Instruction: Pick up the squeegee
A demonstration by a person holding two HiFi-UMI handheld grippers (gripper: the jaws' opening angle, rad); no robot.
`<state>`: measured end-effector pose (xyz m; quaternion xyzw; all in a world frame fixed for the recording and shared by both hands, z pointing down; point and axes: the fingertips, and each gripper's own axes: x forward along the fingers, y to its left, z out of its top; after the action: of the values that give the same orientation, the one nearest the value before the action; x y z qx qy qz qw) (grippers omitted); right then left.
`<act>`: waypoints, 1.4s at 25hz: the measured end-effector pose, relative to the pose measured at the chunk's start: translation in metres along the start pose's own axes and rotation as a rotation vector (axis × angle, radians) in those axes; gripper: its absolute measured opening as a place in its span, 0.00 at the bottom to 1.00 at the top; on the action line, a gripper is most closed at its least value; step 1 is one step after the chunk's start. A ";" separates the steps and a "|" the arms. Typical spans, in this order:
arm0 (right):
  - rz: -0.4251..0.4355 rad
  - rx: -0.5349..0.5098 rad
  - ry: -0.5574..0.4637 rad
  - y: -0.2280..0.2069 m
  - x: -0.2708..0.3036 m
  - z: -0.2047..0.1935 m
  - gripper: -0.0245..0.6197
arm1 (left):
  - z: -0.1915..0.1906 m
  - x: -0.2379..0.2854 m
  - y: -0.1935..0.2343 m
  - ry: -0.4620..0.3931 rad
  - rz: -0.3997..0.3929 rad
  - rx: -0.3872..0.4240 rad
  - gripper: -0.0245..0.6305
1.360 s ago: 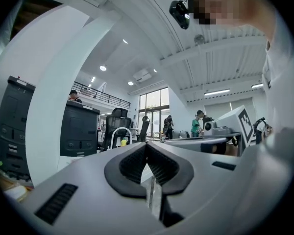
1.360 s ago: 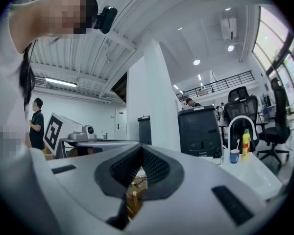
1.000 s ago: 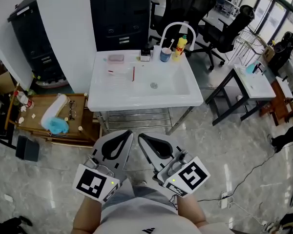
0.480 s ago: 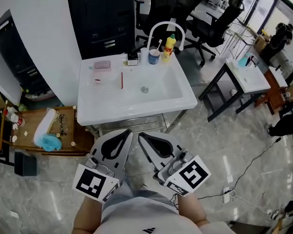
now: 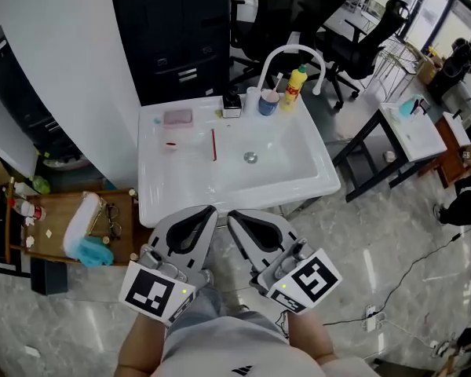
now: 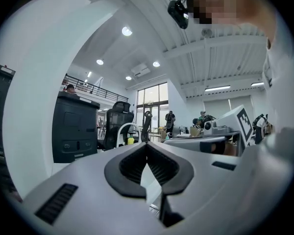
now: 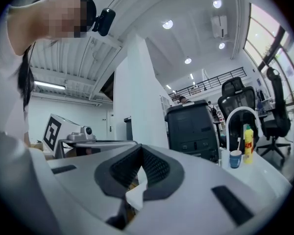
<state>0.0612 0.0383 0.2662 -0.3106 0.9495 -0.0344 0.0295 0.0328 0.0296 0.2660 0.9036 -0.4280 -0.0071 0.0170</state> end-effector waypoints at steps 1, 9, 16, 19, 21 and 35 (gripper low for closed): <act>0.005 0.003 0.001 -0.001 0.011 -0.001 0.05 | 0.000 0.001 0.011 0.003 0.005 -0.004 0.06; 0.001 0.013 0.028 -0.015 0.072 -0.004 0.05 | -0.002 0.010 0.072 0.010 -0.007 -0.024 0.06; -0.038 0.014 0.046 -0.021 0.091 -0.008 0.05 | -0.009 0.012 0.096 -0.002 -0.023 -0.053 0.06; -0.050 0.011 0.063 -0.023 0.094 -0.011 0.05 | -0.012 0.015 0.102 -0.005 -0.028 -0.085 0.06; -0.057 0.004 0.063 -0.027 0.096 -0.009 0.05 | -0.010 0.020 0.105 -0.013 -0.031 -0.089 0.06; 0.066 0.007 0.057 -0.053 0.143 -0.003 0.05 | -0.003 0.032 0.147 -0.018 0.103 -0.056 0.06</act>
<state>-0.0227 -0.0890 0.2689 -0.2778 0.9596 -0.0455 0.0048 -0.0604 -0.0876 0.2746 0.8795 -0.4736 -0.0265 0.0390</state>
